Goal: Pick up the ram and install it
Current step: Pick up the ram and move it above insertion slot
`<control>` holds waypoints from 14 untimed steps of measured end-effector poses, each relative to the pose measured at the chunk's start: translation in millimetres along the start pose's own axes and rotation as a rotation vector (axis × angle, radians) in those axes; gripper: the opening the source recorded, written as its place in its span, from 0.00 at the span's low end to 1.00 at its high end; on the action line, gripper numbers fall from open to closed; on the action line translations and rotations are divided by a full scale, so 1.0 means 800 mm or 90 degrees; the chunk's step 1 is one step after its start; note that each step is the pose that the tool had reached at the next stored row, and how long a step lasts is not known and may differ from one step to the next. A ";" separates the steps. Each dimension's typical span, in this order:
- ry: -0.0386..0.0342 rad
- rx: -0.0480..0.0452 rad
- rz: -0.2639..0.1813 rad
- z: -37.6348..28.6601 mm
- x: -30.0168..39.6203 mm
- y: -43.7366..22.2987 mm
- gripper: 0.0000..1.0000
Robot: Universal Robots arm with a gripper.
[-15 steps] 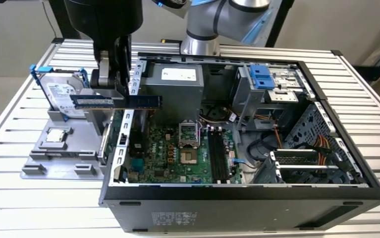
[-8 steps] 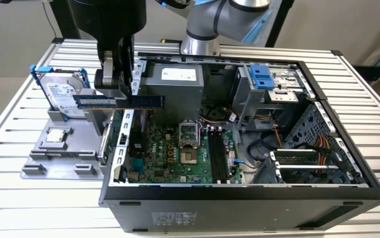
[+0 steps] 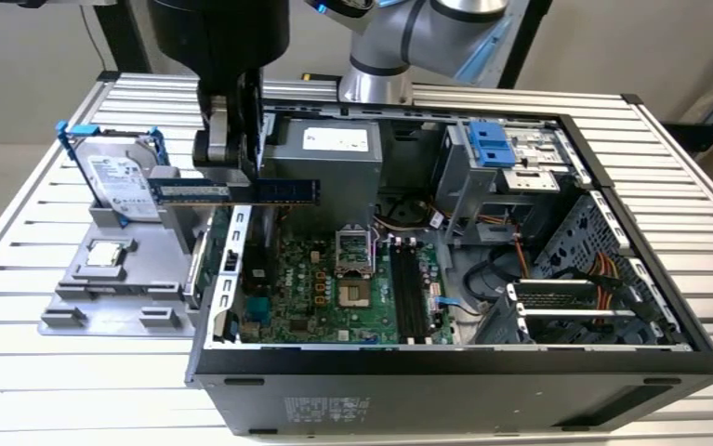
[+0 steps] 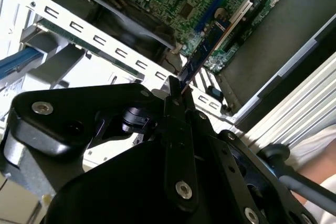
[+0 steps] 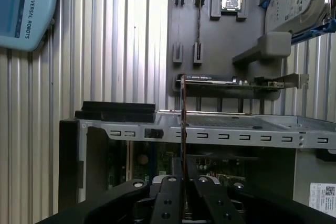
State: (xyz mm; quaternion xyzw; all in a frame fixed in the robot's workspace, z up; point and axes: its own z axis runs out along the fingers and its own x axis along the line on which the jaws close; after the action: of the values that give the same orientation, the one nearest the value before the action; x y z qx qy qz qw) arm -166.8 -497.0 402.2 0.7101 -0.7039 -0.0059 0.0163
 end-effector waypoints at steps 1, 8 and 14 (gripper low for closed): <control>-0.0001 0.0000 0.000 0.0000 0.0000 -0.0020 0.00; 0.0000 0.0000 0.000 -0.0005 0.0001 -0.0165 0.00; 0.0000 0.0000 0.000 -0.0009 -0.0008 -0.0283 0.00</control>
State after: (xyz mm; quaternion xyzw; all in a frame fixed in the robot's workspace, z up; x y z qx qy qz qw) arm -144.2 -496.1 402.1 0.7101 -0.7039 -0.0059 0.0163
